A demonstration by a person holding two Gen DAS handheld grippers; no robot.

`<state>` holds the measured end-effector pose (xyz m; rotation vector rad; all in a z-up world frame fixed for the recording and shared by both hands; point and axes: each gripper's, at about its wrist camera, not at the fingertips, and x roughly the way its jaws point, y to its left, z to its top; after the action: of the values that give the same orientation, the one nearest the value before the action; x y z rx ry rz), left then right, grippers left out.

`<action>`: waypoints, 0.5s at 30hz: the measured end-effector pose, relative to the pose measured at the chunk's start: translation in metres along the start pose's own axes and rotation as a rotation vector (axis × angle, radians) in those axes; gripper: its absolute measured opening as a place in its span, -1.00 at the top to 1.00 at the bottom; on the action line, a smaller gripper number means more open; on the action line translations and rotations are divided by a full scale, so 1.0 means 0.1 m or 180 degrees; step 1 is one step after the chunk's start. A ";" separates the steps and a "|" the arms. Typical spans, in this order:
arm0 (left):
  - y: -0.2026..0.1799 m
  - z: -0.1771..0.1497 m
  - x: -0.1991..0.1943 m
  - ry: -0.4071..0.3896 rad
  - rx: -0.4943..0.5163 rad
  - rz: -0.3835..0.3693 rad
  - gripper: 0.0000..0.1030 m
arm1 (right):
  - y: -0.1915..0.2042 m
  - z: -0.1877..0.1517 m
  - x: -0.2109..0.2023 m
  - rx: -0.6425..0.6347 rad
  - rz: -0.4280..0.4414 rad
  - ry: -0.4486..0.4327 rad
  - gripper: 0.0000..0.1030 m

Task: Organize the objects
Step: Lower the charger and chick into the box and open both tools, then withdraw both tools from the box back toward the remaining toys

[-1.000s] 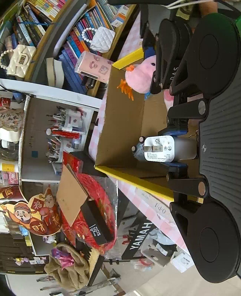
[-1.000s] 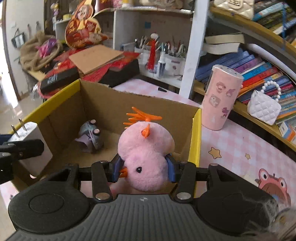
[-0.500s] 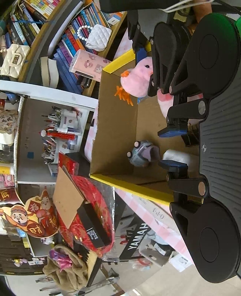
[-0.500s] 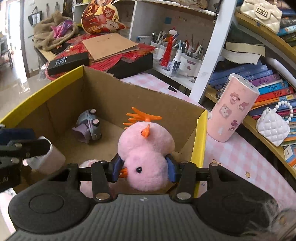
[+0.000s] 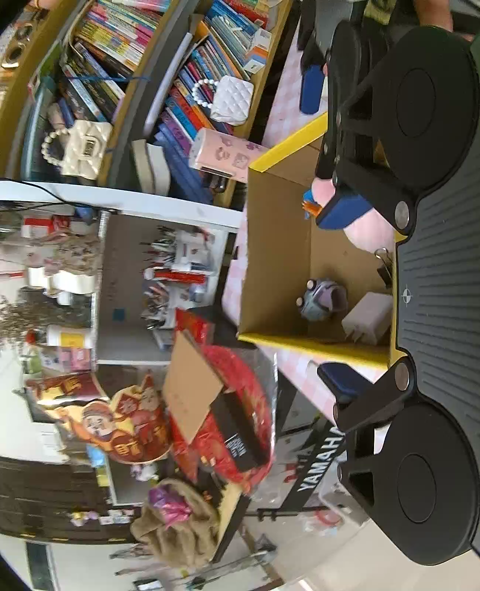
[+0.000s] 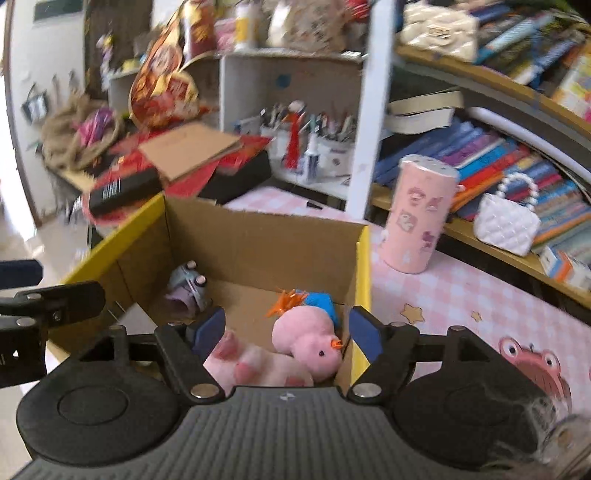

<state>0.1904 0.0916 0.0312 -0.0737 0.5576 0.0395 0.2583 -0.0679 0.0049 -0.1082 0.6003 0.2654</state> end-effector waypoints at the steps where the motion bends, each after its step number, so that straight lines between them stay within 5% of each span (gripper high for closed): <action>1: 0.01 -0.01 -0.07 -0.0041 0.0019 0.0007 -0.67 | 0.01 -0.02 -0.08 0.0045 0.0000 -0.0032 -0.41; 15: 0.28 -0.53 -0.61 0.0118 0.0044 -0.0057 -0.69 | 0.48 -0.58 -0.94 0.0105 -0.0093 -0.0079 -0.41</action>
<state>0.1097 0.1139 0.0170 -0.0662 0.5943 0.0169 0.1385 -0.0524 0.0097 -0.0817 0.5777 0.2282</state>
